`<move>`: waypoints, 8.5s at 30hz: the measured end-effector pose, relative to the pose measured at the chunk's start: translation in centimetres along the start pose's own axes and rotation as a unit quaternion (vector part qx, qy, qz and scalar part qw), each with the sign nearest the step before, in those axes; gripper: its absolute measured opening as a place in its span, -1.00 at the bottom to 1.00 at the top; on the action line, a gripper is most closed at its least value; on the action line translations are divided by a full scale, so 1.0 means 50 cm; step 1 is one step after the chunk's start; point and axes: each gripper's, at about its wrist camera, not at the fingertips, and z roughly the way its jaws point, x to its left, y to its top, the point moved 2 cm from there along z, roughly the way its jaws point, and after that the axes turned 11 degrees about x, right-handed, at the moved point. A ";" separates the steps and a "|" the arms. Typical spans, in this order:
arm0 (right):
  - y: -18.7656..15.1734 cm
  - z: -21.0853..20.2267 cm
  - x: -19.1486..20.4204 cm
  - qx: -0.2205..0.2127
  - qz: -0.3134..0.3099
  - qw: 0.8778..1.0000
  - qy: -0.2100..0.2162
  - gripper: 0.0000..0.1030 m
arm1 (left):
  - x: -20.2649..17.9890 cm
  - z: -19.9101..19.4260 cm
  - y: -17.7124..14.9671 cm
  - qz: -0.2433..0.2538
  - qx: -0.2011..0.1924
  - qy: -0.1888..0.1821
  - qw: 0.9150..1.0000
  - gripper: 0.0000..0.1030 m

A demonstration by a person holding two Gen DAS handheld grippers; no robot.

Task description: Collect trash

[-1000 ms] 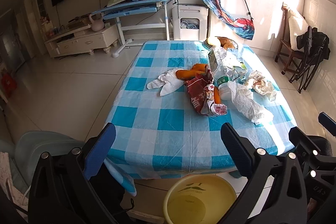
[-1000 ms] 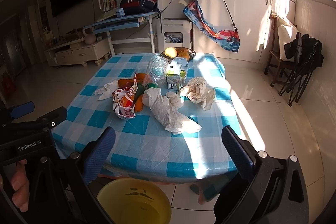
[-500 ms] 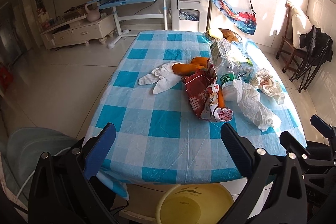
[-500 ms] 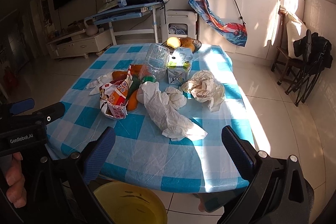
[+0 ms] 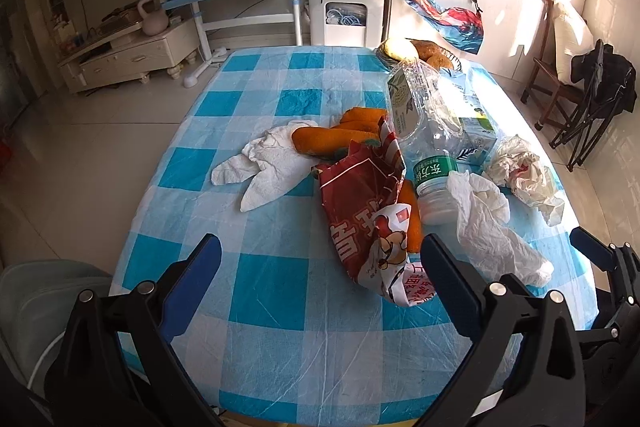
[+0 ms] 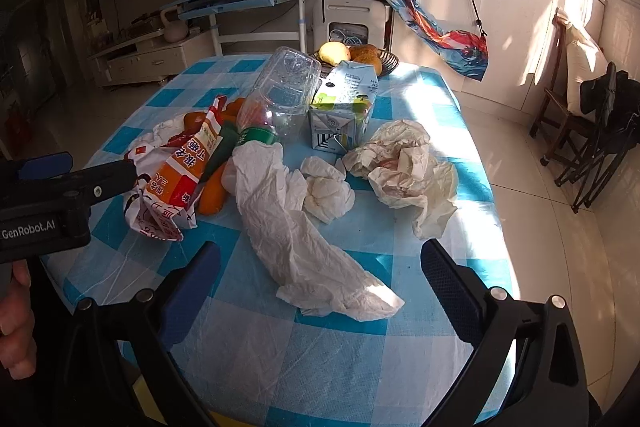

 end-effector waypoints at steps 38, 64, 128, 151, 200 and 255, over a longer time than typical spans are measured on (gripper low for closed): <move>-0.138 -0.085 0.105 0.055 -0.054 0.987 0.139 -0.81 | 0.049 -0.072 -0.112 0.027 0.011 -0.138 0.990 -0.75; -0.248 -0.132 0.113 0.093 -0.065 0.986 0.125 0.28 | 0.055 -0.104 -0.336 0.051 0.089 -0.149 0.984 -0.75; -0.114 -0.094 0.084 -0.004 -0.020 0.992 0.121 0.47 | 0.077 -0.075 -0.109 -0.005 -0.007 -0.097 0.995 0.35; 0.013 0.077 0.095 0.034 0.039 0.990 0.127 0.12 | 0.073 0.060 0.015 -0.021 0.011 -0.107 0.994 0.36; -0.118 -0.063 0.081 0.074 -0.011 0.982 0.175 -0.69 | 0.015 0.063 -0.023 0.031 0.034 -0.133 0.990 -0.46; -0.207 -0.071 0.100 0.033 0.015 0.980 0.194 0.30 | 0.100 0.165 0.077 0.050 0.068 -0.056 0.995 0.57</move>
